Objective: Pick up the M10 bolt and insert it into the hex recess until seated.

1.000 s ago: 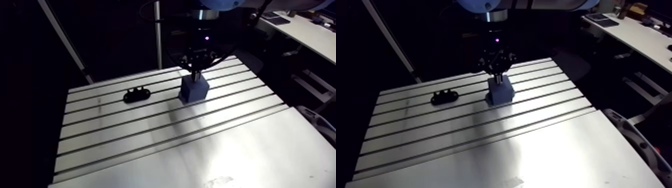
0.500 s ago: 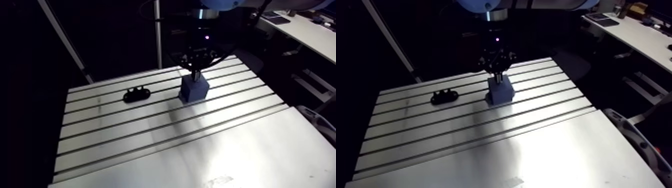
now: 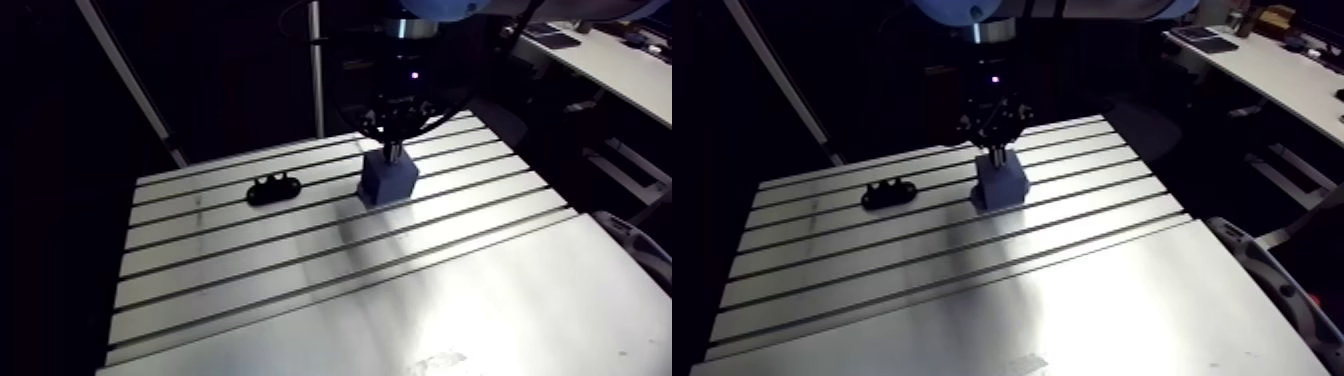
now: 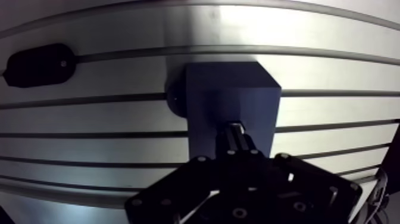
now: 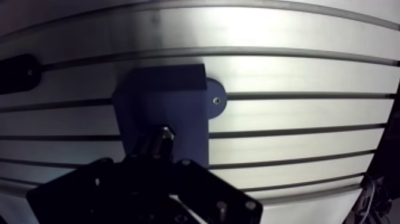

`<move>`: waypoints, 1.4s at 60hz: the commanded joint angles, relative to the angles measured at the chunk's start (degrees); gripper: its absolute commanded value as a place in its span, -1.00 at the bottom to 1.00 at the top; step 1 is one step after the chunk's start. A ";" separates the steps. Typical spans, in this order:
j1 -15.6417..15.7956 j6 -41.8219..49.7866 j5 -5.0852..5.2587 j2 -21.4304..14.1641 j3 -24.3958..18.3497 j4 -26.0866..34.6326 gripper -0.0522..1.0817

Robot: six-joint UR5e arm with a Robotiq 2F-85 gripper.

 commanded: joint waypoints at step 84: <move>0.09 -0.06 -1.56 0.29 0.46 -0.51 0.99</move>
